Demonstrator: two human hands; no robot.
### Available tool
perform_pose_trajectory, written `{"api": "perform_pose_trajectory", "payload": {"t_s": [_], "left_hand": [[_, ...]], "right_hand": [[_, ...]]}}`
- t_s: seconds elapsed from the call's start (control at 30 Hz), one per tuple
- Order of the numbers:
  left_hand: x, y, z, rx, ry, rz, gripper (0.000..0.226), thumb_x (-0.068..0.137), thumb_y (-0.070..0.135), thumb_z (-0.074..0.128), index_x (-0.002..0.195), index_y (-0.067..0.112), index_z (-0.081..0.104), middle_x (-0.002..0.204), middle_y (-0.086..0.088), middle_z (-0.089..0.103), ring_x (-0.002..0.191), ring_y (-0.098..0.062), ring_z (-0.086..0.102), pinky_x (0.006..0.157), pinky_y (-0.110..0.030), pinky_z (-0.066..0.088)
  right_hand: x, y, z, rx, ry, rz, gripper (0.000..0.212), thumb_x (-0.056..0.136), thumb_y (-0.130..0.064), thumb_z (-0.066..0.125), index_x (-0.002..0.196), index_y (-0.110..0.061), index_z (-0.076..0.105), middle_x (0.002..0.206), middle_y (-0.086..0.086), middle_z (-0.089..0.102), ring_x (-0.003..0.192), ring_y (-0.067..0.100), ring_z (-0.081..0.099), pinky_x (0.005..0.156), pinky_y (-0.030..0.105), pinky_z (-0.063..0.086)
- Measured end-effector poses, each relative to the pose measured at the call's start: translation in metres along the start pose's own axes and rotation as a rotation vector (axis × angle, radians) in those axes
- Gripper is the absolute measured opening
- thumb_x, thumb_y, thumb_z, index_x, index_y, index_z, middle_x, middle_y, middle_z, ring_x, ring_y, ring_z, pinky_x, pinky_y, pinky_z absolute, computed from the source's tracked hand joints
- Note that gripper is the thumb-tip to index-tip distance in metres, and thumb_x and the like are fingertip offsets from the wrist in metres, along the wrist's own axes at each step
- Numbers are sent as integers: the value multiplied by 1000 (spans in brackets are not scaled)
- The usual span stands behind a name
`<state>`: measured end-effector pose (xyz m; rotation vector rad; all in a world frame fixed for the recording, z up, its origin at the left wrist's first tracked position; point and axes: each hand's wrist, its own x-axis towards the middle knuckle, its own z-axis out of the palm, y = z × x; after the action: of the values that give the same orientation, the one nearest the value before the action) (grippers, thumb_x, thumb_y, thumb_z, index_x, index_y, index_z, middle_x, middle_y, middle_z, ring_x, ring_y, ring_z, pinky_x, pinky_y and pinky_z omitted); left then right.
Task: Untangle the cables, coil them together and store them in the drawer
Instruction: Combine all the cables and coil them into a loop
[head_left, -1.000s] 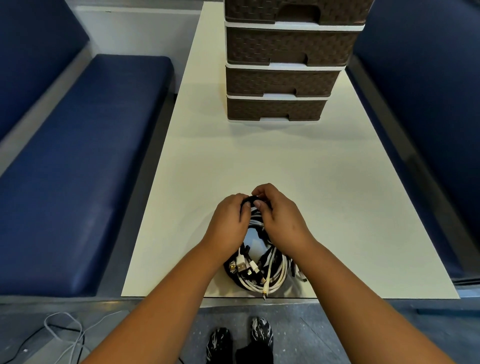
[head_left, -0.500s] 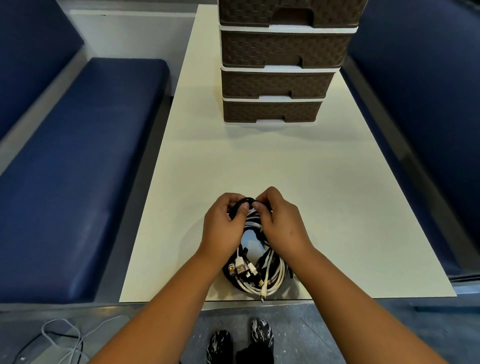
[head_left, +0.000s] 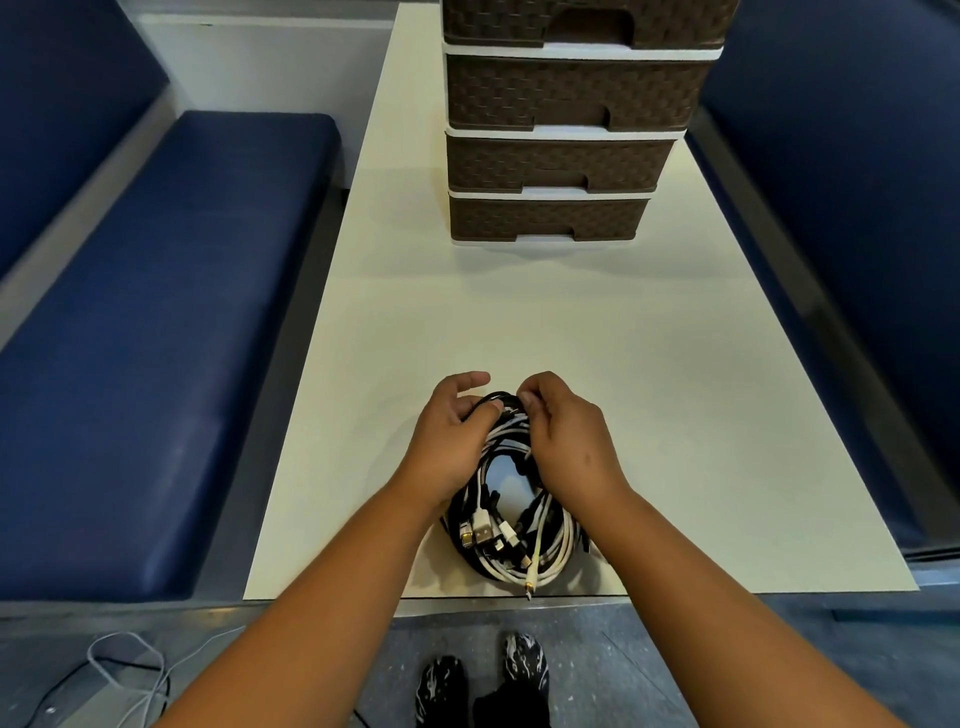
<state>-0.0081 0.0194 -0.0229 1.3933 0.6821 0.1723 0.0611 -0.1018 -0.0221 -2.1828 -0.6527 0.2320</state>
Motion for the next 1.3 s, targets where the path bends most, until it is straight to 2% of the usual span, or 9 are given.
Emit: {"api": "perform_pose_trajectory", "payload": {"t_s": [0.1,0.23,0.3,0.4,0.5,0.67,0.9,1.07,1.3], "left_hand": [[1,0,-1,3,-42,6,25,96,15,58,117,28,57,113,-10,67,98,-21,69,90,-42,55],[1,-3,-9,204,-31,126,33,93,36,61,124,34,52,123,8,58,107,-15,62,97,-44,51],[1,-1,-17,219,-33,124,34,95,44,56,127,33,53,128,7,57,111,-11,60,99,-42,50],[-3,5,-35,237,-35,124,38,99,46,42,131,29,54,134,7,56,123,-4,51,105,-25,41],[-20,5,-52,216,-44,72,46,101,47,31,137,26,50,139,12,51,126,-1,43,92,-9,31],[-60,-17,-49,101,-3,47,58,89,59,34,141,34,45,144,15,45,135,-1,37,102,-14,29],[-72,-33,-16,117,-28,100,78,83,61,53,151,41,21,157,18,24,143,2,22,120,-37,23],[-62,-35,-4,187,7,182,63,99,23,52,153,27,20,157,7,28,143,-7,27,120,-40,23],[-37,-30,6,183,-55,178,55,101,15,46,151,27,26,155,5,34,140,-9,33,118,-40,27]], "right_hand": [[1,-1,0,2,2,15,13,101,-20,44,96,-17,56,76,-2,63,69,12,58,62,27,42],[3,-3,-6,5,-15,35,11,100,-19,47,96,-18,58,81,-4,64,74,11,59,63,23,42],[4,-3,-12,-2,-52,36,12,100,-21,49,98,-18,60,85,-7,64,78,11,58,64,20,40],[5,0,-27,-67,-107,41,20,101,-29,48,106,-19,64,95,-11,63,89,6,54,69,23,37],[-5,7,-38,-39,-89,70,24,101,-36,46,109,-22,63,105,-11,65,98,6,56,75,24,39],[-41,20,-27,193,36,175,25,98,-48,46,116,-36,57,116,-13,64,109,6,60,90,31,49],[-63,20,-11,366,141,263,46,91,-60,50,129,-33,50,120,-15,60,117,8,58,100,37,48],[-75,15,2,188,198,235,55,90,-56,45,137,-27,46,129,-6,60,118,11,57,101,37,47],[-73,12,0,109,290,232,46,98,-38,47,139,-17,46,131,1,59,121,17,54,101,33,44]]}}
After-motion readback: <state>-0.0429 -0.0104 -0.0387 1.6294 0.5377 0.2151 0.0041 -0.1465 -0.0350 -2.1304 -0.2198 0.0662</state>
